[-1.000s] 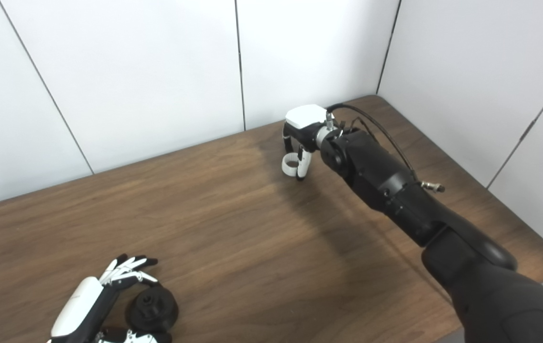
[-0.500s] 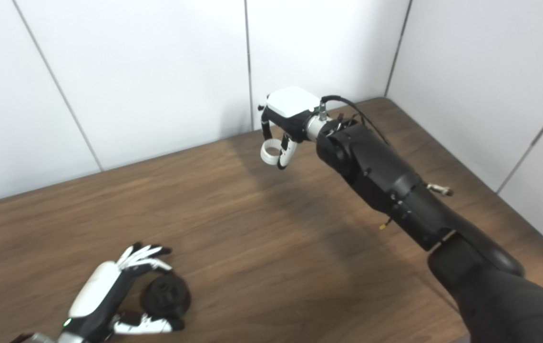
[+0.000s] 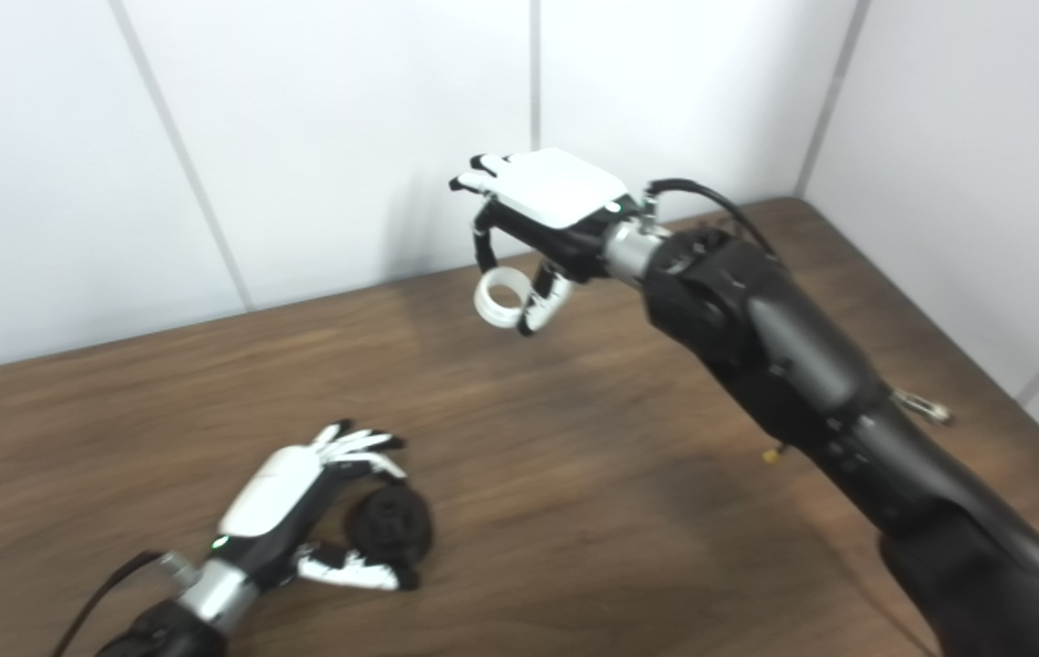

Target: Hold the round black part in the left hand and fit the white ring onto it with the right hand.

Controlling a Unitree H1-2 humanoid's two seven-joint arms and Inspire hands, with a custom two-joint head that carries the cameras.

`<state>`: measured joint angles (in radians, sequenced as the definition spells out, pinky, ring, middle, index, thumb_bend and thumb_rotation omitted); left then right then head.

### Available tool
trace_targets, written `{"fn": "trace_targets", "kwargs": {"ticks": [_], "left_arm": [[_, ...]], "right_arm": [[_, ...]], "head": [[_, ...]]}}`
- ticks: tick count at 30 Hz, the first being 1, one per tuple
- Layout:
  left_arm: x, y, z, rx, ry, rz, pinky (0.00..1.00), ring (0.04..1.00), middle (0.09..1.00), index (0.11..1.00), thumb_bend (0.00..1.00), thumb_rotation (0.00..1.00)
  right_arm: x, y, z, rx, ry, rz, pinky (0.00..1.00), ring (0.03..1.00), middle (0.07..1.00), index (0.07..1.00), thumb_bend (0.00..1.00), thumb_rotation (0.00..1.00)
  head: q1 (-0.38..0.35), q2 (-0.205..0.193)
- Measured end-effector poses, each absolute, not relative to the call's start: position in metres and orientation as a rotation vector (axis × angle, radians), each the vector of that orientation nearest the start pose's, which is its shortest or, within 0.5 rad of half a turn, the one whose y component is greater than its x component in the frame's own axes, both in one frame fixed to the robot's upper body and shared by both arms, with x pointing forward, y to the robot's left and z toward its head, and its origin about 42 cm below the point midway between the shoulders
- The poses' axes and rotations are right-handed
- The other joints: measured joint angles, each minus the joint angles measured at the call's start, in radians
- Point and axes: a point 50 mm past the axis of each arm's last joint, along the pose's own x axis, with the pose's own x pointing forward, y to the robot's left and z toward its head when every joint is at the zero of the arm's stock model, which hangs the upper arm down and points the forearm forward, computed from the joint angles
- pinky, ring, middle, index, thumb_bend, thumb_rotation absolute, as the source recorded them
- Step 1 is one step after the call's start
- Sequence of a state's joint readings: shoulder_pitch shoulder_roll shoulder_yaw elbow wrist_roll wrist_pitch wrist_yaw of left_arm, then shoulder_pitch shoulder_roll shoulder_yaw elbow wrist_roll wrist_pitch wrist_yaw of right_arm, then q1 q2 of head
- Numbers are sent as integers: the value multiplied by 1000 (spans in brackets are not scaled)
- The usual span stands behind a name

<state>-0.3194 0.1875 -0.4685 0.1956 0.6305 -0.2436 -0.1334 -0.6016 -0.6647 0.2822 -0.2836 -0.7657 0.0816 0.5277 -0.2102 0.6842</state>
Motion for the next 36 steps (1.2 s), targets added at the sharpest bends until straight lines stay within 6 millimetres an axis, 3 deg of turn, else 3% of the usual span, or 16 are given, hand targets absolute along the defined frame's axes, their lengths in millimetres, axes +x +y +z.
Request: {"fn": "trace_targets", "kwargs": {"ticks": [7,16,36], "left_arm": [[347,104,126,910,-402,-702,1000,892,857,477,516,48],[345,99,126,901,-403,-705,1000,894,856,477,515,47],[335,92,126,893,-409,-720,1000,894,864,477,515,47]], "right_arm": [[359,-223,359,-1528,-582,507,995,1000,946,480,515,134],[341,-195,349,-1480,-643,662,994,1000,943,480,519,129],[334,-181,325,-1535,-663,856,1000,1000,969,481,517,124]], "head": [[67,31],[81,52],[77,72]]}}
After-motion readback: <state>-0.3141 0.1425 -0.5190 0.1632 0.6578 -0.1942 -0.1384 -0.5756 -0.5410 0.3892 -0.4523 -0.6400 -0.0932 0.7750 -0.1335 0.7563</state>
